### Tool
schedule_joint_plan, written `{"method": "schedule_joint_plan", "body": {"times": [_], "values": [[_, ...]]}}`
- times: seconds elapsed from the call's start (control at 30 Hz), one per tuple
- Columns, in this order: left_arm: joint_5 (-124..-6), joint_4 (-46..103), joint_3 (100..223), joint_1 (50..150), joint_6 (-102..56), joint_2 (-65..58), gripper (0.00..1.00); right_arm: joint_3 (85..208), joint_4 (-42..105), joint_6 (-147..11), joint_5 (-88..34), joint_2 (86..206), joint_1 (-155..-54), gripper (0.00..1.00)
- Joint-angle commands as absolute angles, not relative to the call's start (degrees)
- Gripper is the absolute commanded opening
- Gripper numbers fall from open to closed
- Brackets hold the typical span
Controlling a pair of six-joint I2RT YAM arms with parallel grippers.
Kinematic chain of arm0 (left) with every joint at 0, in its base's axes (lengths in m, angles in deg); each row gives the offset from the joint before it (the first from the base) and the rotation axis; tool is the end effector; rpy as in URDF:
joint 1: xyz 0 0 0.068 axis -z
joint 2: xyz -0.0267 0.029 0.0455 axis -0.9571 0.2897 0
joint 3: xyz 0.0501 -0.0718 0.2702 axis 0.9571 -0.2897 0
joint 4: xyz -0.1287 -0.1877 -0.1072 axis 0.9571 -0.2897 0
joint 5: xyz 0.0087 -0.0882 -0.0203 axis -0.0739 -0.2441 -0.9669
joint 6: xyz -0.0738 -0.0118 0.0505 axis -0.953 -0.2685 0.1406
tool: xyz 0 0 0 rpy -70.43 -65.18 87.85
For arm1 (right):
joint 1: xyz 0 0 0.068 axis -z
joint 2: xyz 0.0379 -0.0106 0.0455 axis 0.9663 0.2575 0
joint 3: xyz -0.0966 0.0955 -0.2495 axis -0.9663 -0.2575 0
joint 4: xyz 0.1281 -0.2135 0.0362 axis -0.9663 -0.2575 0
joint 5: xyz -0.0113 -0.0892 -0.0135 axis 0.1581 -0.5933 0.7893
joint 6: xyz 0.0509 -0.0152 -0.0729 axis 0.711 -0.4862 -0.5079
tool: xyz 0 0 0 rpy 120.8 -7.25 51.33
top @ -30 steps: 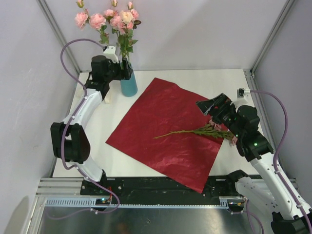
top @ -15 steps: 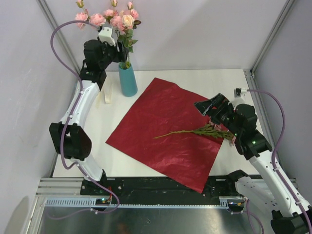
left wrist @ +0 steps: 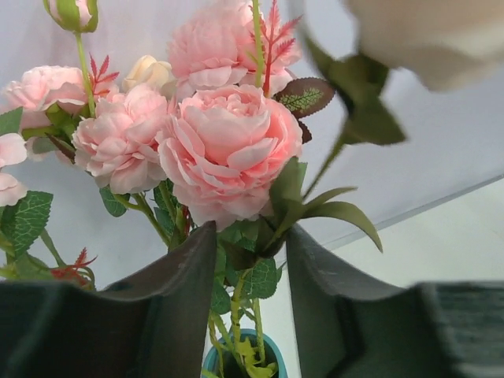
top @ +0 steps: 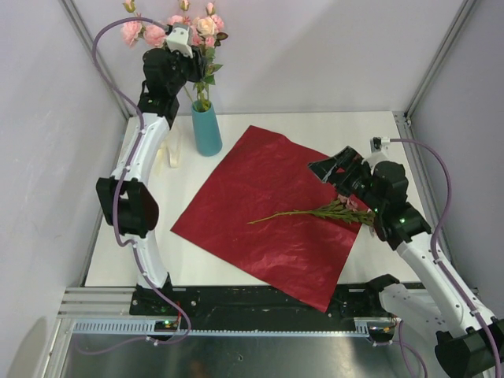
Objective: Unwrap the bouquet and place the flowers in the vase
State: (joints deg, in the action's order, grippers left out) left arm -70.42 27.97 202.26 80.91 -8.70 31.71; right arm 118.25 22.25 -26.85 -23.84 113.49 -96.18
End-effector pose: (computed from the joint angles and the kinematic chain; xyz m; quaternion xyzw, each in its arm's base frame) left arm 0.4923 -0.0864 0.4519 0.1480 0.6681 -0.1161 0.7199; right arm 0.2037 0.0941 0.3474 0.1225 0.7601 0.4169 0.4832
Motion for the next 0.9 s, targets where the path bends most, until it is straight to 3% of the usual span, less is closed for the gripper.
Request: {"method": "schedule_joint_plan", "body": {"times": [0.0, 0.13, 0.27, 0.87], "values": [[-69.8, 30.7, 206.1, 81.2, -6.3, 32.6, 0.38, 118.4, 25.9, -27.4, -22.0, 114.8, -95.9, 0.98], [-68.8, 30.9, 204.5, 81.2, -6.1, 32.1, 0.17, 118.4, 26.1, -27.7, -21.7, 115.7, -95.9, 0.98], [-68.8, 31.0, 201.5, 81.2, -6.1, 30.8, 0.02, 118.4, 26.1, -27.8, -21.6, 116.2, -95.9, 0.98], [-70.1, 31.0, 191.4, 81.1, -6.8, 28.9, 0.00, 118.4, 24.6, -28.3, -21.5, 115.9, -95.9, 0.98]]}}
